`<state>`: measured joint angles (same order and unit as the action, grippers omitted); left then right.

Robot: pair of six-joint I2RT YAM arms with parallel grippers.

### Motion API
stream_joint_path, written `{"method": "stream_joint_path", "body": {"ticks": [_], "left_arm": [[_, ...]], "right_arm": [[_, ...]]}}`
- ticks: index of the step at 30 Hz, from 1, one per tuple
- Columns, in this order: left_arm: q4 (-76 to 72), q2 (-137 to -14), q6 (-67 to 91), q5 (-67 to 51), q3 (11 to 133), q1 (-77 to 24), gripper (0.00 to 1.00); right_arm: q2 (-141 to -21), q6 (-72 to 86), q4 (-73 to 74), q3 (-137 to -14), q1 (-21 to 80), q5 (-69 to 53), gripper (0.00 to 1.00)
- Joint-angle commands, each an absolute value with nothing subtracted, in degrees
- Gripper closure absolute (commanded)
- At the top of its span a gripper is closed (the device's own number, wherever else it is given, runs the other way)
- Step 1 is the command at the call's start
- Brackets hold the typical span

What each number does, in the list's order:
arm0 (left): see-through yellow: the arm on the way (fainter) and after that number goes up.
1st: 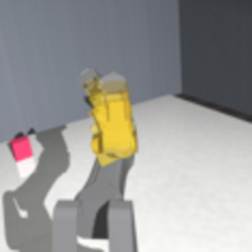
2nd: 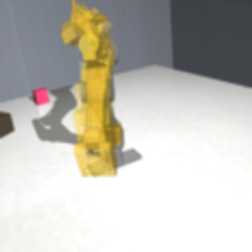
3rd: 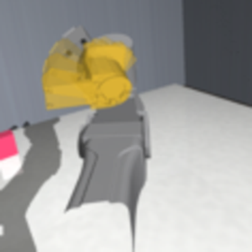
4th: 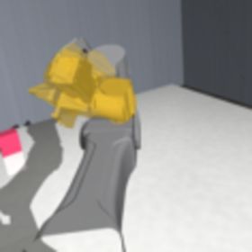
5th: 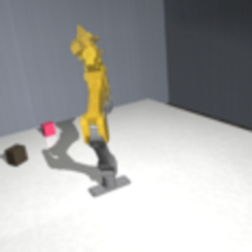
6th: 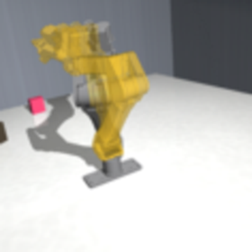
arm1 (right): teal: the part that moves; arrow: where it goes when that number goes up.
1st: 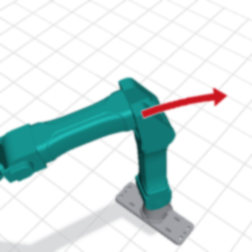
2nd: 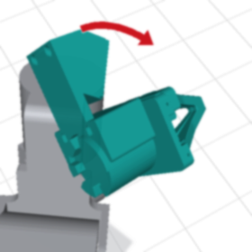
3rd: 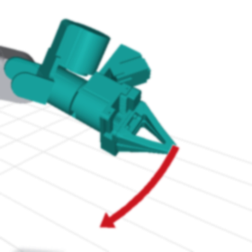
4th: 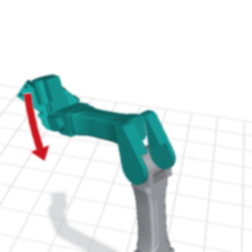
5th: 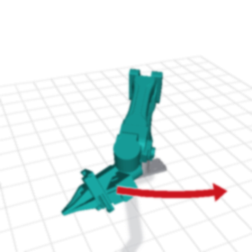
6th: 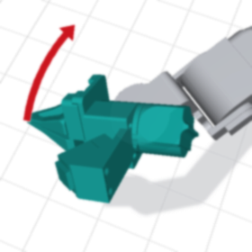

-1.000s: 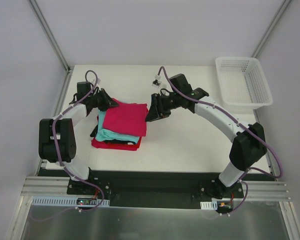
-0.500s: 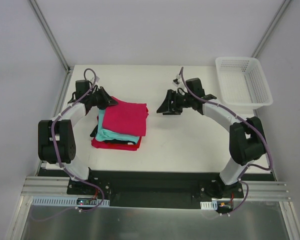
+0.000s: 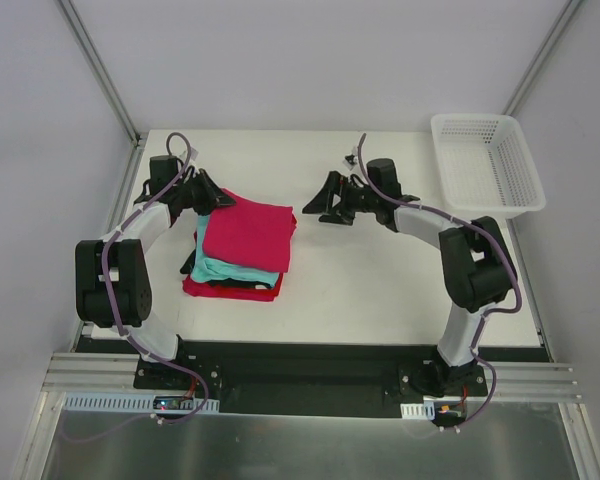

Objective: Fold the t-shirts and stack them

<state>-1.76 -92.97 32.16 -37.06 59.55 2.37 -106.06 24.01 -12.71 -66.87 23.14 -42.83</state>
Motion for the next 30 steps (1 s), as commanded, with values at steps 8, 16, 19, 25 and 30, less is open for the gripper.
{"method": "stream_joint_path", "body": {"ticks": [8, 16, 19, 25, 30], "left_arm": [[-2.02, -92.38, 31.11, -38.14, 61.61, 3.08, 1.0], [-1.5, -92.11, 31.11, -38.5, 62.14, 2.99, 1.0], [-1.41, -92.02, 30.94, -38.58, 62.23, 3.08, 1.0], [-1.32, -92.02, 31.03, -38.67, 62.14, 3.08, 1.0], [-1.32, -91.85, 31.03, -38.76, 61.88, 3.08, 1.0]], "right_arm": [[-106.26, 32.51, -26.27, -67.42, 27.68, -42.54, 0.04], [-108.37, 37.88, -35.42, -63.81, 29.18, -41.75, 0.04], [-108.11, 38.32, -36.21, -62.32, 29.27, -41.49, 0.04], [-107.58, 38.14, -36.21, -60.73, 29.27, -41.31, 0.04], [-108.54, 39.2, -36.91, -61.26, 30.06, -40.87, 0.04]]}}
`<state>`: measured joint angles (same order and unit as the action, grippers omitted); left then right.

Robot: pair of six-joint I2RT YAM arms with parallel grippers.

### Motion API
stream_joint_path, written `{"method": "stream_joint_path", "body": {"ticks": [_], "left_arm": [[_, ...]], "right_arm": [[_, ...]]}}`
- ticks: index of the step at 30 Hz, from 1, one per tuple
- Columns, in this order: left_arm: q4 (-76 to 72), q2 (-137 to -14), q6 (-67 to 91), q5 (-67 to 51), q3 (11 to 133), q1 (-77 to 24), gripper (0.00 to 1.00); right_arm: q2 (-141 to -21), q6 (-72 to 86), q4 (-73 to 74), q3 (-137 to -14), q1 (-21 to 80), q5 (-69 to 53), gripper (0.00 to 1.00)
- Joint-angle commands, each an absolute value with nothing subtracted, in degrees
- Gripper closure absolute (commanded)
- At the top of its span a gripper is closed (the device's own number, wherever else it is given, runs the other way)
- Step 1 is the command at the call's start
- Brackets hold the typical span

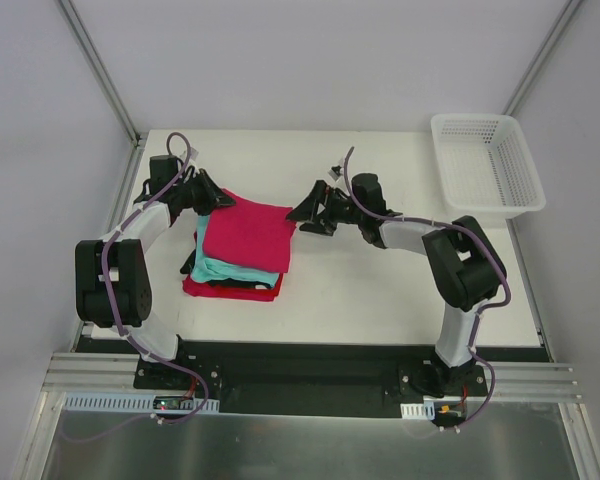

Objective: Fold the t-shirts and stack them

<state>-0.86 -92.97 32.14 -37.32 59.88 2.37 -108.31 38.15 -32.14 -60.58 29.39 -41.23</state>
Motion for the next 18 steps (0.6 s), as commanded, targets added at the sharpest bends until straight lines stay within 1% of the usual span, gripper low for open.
{"method": "stream_joint_path", "body": {"ticks": [1, 9, 18], "left_arm": [[-1.32, -91.85, 31.03, -38.76, 61.87, 3.08, 1.0], [-1.32, -91.93, 31.11, -38.76, 61.96, 3.08, 1.0], [-1.23, -92.11, 31.03, -38.85, 61.96, 3.08, 1.0]], "right_arm": [[-109.07, 39.63, -37.26, -61.43, 30.23, -40.78, 0.04], [-112.06, 42.98, -41.66, -61.79, 32.95, -39.73, 0.04], [-112.42, 41.49, -40.35, -63.45, 33.92, -39.73, 0.04]]}}
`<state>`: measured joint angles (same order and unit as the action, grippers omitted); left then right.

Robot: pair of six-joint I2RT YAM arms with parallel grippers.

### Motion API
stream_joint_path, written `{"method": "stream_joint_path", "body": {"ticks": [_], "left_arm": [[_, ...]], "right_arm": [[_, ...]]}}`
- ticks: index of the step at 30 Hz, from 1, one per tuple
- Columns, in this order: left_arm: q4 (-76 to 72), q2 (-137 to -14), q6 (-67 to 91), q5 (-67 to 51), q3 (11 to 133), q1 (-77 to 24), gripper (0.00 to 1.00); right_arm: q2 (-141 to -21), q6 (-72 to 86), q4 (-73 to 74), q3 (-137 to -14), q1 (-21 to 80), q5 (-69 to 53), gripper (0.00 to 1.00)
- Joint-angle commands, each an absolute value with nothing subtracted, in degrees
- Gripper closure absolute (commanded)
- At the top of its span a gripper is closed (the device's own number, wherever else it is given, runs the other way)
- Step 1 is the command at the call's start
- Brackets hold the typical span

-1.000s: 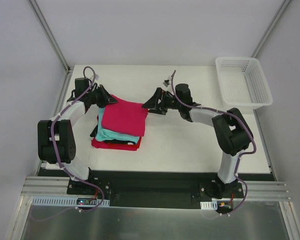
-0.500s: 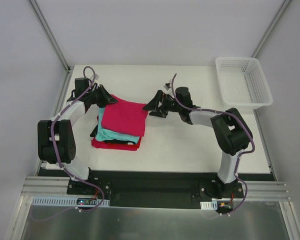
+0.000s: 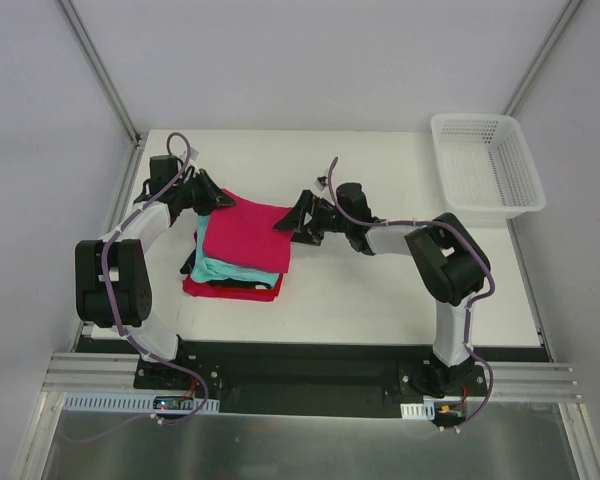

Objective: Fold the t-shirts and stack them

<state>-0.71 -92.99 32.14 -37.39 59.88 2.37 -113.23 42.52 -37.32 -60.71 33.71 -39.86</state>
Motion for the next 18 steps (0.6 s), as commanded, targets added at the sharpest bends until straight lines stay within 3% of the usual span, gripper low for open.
{"method": "stream_joint_path", "body": {"ticks": [1, 5, 12, 14, 15, 17, 18], "left_arm": [[-1.23, -92.28, 30.94, -38.93, 61.96, 2.99, 1.0], [-1.23, -92.37, 31.11, -39.02, 61.87, 3.08, 1.0], [-1.23, -92.2, 31.03, -39.02, 61.7, 3.08, 1.0], [-1.23, -92.2, 31.03, -39.02, 61.7, 3.08, 1.0], [-1.23, -92.2, 31.03, -39.02, 61.7, 3.08, 1.0], [-1.23, -92.29, 31.2, -39.11, 61.7, 2.99, 1.0], [-1.23, -92.2, 31.2, -39.11, 61.7, 2.99, 1.0]], "right_arm": [[-112.06, 39.57, -38.86, -63.63, 34.1, -39.55, 0.04], [-111.36, 37.53, -33.76, -65.39, 34.1, -39.72, 0.04], [-111.18, 37.44, -32.34, -66.44, 34.19, -40.08, 0.2], [-111.44, 37.62, -32.34, -66.71, 34.19, -40.17, 0.28], [-111.53, 37.7, -32.34, -66.8, 34.28, -40.51, 0.39], [-111.88, 37.97, -32.43, -67.06, 34.45, -40.78, 0.52], [-112.06, 38.32, -32.43, -67.23, 34.54, -41.13, 0.64]]}}
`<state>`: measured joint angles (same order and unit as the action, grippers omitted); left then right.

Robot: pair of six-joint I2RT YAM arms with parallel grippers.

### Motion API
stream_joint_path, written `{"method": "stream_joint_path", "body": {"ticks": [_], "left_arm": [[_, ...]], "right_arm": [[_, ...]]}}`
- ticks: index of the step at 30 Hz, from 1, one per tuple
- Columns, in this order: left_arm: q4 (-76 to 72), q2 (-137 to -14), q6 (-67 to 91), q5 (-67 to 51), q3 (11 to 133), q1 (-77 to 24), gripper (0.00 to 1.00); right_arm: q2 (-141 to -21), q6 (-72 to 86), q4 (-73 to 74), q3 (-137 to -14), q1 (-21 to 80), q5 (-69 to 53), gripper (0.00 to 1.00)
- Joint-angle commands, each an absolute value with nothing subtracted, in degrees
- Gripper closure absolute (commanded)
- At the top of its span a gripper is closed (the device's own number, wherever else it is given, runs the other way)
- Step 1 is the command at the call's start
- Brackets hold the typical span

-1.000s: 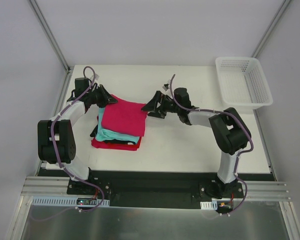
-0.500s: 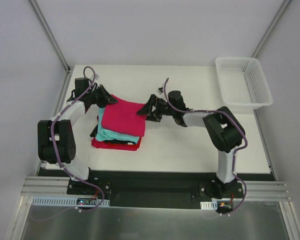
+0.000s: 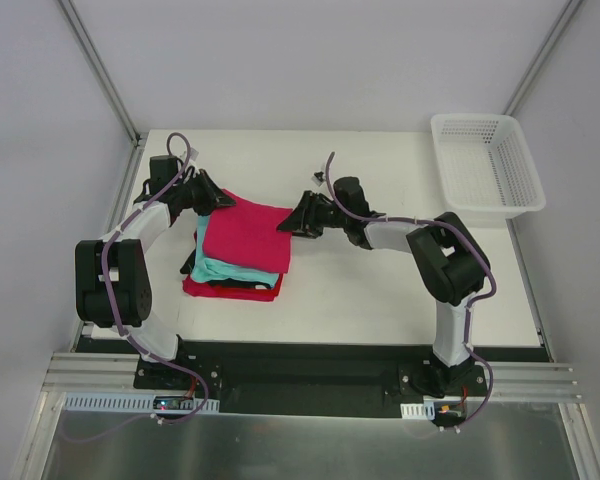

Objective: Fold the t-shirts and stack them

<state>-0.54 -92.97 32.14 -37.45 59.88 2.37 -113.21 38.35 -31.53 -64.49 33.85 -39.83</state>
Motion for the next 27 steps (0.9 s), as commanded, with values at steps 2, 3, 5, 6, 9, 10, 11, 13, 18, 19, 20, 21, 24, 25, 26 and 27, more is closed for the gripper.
{"method": "stream_joint_path", "body": {"ticks": [2, 3, 5, 6, 9, 10, 11, 13, 18, 19, 20, 21, 24, 25, 26, 27], "left_arm": [[-1.23, -92.11, 31.2, -39.02, 61.7, 3.08, 1.0], [-1.23, -91.94, 31.29, -39.11, 61.61, 3.08, 1.0], [-1.23, -91.23, 31.11, -38.76, 61.35, 3.08, 1.0], [-0.97, -90.97, 31.03, -38.59, 61.35, 3.08, 1.0], [-0.27, -90.18, 30.59, -38.06, 61.87, 3.08, 1.0], [-0.26, -89.83, 30.41, -37.97, 62.05, 3.16, 1.0], [-0.26, -89.74, 30.32, -37.97, 62.4, 3.08, 1.0], [1.23, -89.13, 30.24, -37.88, 62.58, 3.16, 1.0], [2.72, -87.89, 30.06, -37.62, 63.81, 3.43, 1.0], [3.42, -87.72, 29.88, -37.62, 64.07, 3.6, 1.0], [3.78, -87.54, 29.8, -37.53, 64.59, 3.69, 1.0], [4.04, -87.54, 29.53, -37.62, 64.86, 3.87, 1.0], [5.09, -86.66, 29.18, -37.62, 65.13, 4.66, 1.0], [5.27, -86.31, 29.09, -37.53, 65.13, 4.92, 1.0], [5.53, -86.13, 29.0, -37.79, 65.13, 5.44, 1.0], [5.71, -86.05, 28.74, -38.05, 65.21, 5.71, 1.0]], "right_arm": [[-112.32, 38.5, -32.96, -67.24, 34.72, -41.22, 0.75], [-112.32, 38.84, -33.13, -67.32, 34.72, -41.31, 0.8], [-112.32, 39.02, -33.31, -67.59, 34.89, -41.57, 0.84], [-112.06, 39.02, -33.31, -67.67, 34.81, -41.66, 0.85], [-111.62, 39.02, -33.14, -68.11, 34.98, -42.01, 0.86], [-111.53, 39.11, -33.05, -68.29, 34.89, -42.01, 0.86], [-111.45, 39.02, -32.96, -68.55, 34.89, -42.1, 0.86], [-111.1, 38.94, -32.44, -68.99, 34.89, -42.36, 0.86], [-110.65, 38.32, -30.59, -70.48, 34.89, -42.54, 0.87], [-110.65, 38.23, -29.89, -70.75, 34.98, -42.45, 0.87], [-110.65, 38.06, -29.53, -71.36, 34.98, -42.54, 0.87], [-110.65, 37.88, -29.27, -71.72, 35.07, -42.63, 0.87], [-110.92, 37.44, -28.22, -73.03, 35.51, -42.8, 0.87], [-110.92, 37.35, -27.78, -73.21, 35.51, -42.72, 0.87], [-111.09, 37.35, -27.6, -73.56, 35.77, -42.71, 0.87], [-111.18, 37.27, -27.42, -73.83, 35.77, -42.71, 0.87]]}}
